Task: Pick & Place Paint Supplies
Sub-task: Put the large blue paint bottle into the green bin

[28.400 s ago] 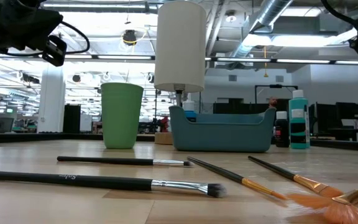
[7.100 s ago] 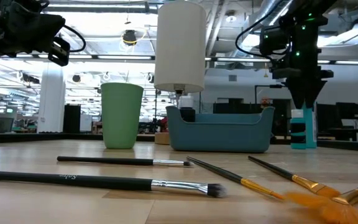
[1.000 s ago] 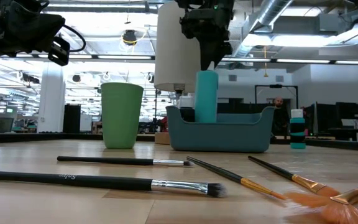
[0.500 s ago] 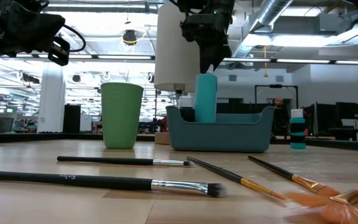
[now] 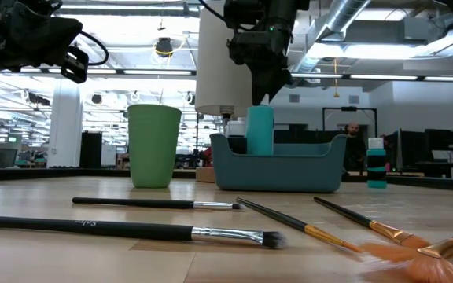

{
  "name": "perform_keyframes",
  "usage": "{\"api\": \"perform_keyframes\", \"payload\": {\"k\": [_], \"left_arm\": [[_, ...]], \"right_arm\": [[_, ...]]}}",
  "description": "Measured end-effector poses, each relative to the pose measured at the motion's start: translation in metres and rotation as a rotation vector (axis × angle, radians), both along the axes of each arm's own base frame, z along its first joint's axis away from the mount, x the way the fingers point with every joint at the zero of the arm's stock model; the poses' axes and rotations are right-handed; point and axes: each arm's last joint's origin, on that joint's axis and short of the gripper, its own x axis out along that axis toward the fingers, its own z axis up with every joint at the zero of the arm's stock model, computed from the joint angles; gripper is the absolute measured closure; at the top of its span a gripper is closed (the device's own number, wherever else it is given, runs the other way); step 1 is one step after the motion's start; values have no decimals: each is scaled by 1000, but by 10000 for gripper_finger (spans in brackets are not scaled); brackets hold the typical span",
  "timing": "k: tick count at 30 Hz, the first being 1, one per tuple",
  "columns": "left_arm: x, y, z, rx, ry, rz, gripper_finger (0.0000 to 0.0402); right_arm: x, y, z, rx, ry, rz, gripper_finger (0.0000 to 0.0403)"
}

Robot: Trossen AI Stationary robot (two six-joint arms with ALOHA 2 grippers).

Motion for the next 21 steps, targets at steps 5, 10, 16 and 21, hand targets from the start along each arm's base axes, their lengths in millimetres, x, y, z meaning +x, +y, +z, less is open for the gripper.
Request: {"api": "perform_keyframes", "payload": {"k": [5, 10, 16, 21], "left_arm": [[0, 0, 0, 0, 0, 0, 394], [0, 0, 0, 0, 0, 0, 394], [0, 0, 0, 0, 0, 0, 394], [0, 0, 0, 0, 0, 0, 394]], "right_arm": [[0, -2, 0, 3, -3, -5, 274], [0, -2, -1, 2, -5, -4, 252], [0, -2, -1, 0, -5, -5, 235], [0, -2, -1, -2, -3, -3, 222]]}}
